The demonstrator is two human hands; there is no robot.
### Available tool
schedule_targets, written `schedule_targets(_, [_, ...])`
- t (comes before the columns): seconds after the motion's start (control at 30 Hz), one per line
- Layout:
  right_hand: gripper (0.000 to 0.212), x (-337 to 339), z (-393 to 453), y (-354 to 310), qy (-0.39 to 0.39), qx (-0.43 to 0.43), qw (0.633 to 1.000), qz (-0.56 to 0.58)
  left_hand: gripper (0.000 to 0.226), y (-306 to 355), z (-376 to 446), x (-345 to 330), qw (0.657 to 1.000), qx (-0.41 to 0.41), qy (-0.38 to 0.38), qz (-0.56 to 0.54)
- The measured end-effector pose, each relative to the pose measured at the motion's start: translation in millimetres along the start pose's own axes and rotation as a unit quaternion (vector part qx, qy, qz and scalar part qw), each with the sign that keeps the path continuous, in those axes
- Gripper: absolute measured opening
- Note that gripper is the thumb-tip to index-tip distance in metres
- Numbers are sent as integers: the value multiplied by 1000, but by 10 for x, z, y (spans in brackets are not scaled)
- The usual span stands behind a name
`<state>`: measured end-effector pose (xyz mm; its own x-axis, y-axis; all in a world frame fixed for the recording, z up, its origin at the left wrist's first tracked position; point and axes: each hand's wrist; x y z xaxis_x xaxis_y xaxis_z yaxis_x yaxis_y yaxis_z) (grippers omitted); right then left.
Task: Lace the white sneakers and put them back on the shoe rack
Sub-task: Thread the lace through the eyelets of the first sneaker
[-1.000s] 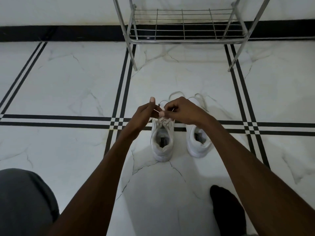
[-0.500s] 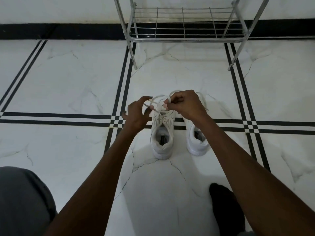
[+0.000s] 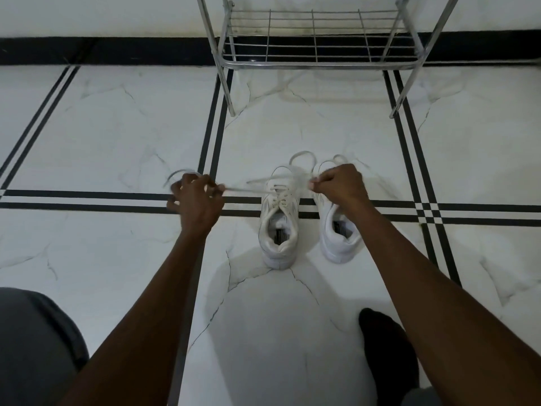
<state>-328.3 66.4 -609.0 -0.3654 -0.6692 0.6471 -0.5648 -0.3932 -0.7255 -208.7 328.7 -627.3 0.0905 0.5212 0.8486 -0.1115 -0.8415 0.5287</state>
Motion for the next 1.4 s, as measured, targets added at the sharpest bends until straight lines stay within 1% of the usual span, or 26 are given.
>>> schedule_targets(0.03, [17,11,27,106,43,-10,997,-69,23,-89,-44,3,998,48,-3,30])
schedule_targets(0.07, [16,22,17,184,74,-20,991,-113,25,-179,-92,3,994,97,-14,57])
schedule_targets(0.1, [14,13,-5,232,86,-17,985,-147,28,-253,-137,-3,987,134,-34,80])
schedule_targets(0.13, [13,-20,-24,273,88,6,980,-176,29,-285,-186,-15,982,155,-51,95])
schedule_targets(0.17, [16,-60,-53,287,86,33,976,-198,30,-291,-215,-44,981,156,-63,93])
schedule_targets(0.2, [26,-95,-81,273,87,56,973,-207,30,-264,-227,-79,983,148,-70,80])
schedule_targets(0.27, [50,-105,-143,176,91,70,975,-189,35,-162,-228,-147,989,122,-73,48])
schedule_targets(0.3, [53,-100,-160,118,82,88,978,-172,40,-100,-231,-186,992,96,-71,38])
schedule_targets(0.37, [46,-142,-174,68,24,133,979,-150,36,34,-255,-244,996,11,-85,-7])
schedule_targets(0.43, [39,-195,-218,33,-55,152,975,-153,28,186,-286,-320,983,-67,-146,-86])
schedule_targets(0.5, [32,-258,-254,51,-91,153,971,-162,29,340,-362,-404,963,-87,-215,-139])
schedule_targets(0.53, [27,-285,-278,64,-95,157,967,-174,31,398,-402,-453,958,-86,-230,-146])
schedule_targets(0.63, [17,-346,-296,69,-83,153,966,-189,20,501,-489,-549,962,-59,-213,-162])
schedule_targets(0.7, [17,-377,-280,60,-76,143,968,-190,10,488,-471,-553,965,-41,-192,-172])
schedule_targets(0.77, [16,-391,-265,46,-74,147,968,-187,15,426,-430,-523,964,-28,-208,-164])
schedule_targets(0.83, [13,-407,-270,47,-80,154,967,-188,10,349,-418,-500,965,-35,-219,-137])
schedule_targets(0.87, [13,-417,-279,54,-88,159,964,-192,13,329,-425,-493,968,-43,-215,-119])
schedule_targets(0.97, [7,-411,-317,67,-98,199,946,-237,28,355,-464,-461,979,-67,-181,-67])
schedule_targets(1.0, [8,-405,-316,93,-88,217,937,-259,29,342,-474,-452,982,-77,-166,-44])
schedule_targets(1.1, [22,-392,-344,148,-62,232,913,-331,19,233,-451,-402,989,-91,-112,43])
schedule_targets(1.2, [24,-428,-364,105,-43,231,893,-384,21,200,-442,-356,987,-82,-107,92])
schedule_targets(1.27, [23,-429,-327,74,-69,217,898,-377,21,244,-435,-348,986,-86,-115,89])
schedule_targets(1.33, [22,-411,-274,109,-119,206,912,-333,22,248,-441,-365,985,-88,-138,62])
schedule_targets(1.4, [19,-398,-257,157,-133,199,933,-269,32,225,-444,-400,980,-99,-171,20])
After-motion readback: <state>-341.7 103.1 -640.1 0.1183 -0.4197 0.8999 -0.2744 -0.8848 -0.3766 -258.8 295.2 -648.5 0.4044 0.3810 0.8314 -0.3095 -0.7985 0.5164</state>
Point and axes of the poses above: each hand's wrist, its own z-axis towards the middle knuckle, its own x-axis out of the back of the hand, y = z × x, and after that the axes turned 1 degree about -z, right-handed
